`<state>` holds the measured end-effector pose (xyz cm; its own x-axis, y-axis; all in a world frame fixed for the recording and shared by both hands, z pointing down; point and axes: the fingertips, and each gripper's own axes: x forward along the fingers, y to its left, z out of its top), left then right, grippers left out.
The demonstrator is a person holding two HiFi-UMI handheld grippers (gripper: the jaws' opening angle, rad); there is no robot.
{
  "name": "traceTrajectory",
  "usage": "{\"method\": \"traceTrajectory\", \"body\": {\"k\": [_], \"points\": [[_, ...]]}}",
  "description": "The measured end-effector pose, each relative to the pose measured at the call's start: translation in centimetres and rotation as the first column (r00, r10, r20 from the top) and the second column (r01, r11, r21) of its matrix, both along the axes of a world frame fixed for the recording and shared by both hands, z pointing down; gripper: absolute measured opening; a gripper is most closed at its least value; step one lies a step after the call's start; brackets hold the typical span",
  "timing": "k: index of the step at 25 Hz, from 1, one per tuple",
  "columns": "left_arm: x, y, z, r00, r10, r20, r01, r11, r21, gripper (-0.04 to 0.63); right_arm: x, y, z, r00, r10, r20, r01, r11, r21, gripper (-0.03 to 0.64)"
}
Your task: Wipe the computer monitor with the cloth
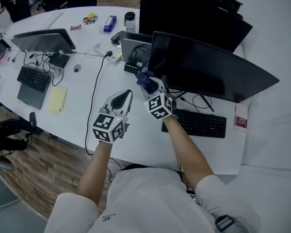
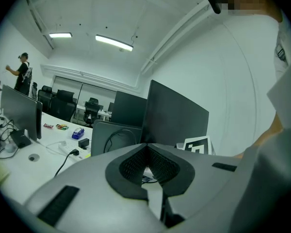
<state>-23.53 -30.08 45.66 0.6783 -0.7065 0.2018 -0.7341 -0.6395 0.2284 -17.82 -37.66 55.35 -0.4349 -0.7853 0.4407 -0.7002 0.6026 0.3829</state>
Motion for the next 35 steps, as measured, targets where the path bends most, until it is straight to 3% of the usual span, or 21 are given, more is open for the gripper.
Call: {"method": "traceTrajectory", "body": {"k": [8,17,35], "points": [[-0.2,0.3,1.2,1.0,-0.01,0.016,0.01,1.0,-0.027,0.006,-0.2,0.2,5.7,1.0,0.003,-0.021,-0.005,0.992,-0.123,0.155],[-1.1,-0.1,1.5,0.999,-0.038,0.03,0.039,0.999,-0.034,0.006,0.0,0.7,7.6,0.999,-0.009,-0.042,0.002,0.988,-0.153,0.155],[3.2,1.4,1.9,0.999,0.011,0.034,-0.009,0.999,-0.047,0.006,5.8,2.3,8.7,0.996,0.059,-0.07,-0.071,0.98,-0.186,0.155]]}}
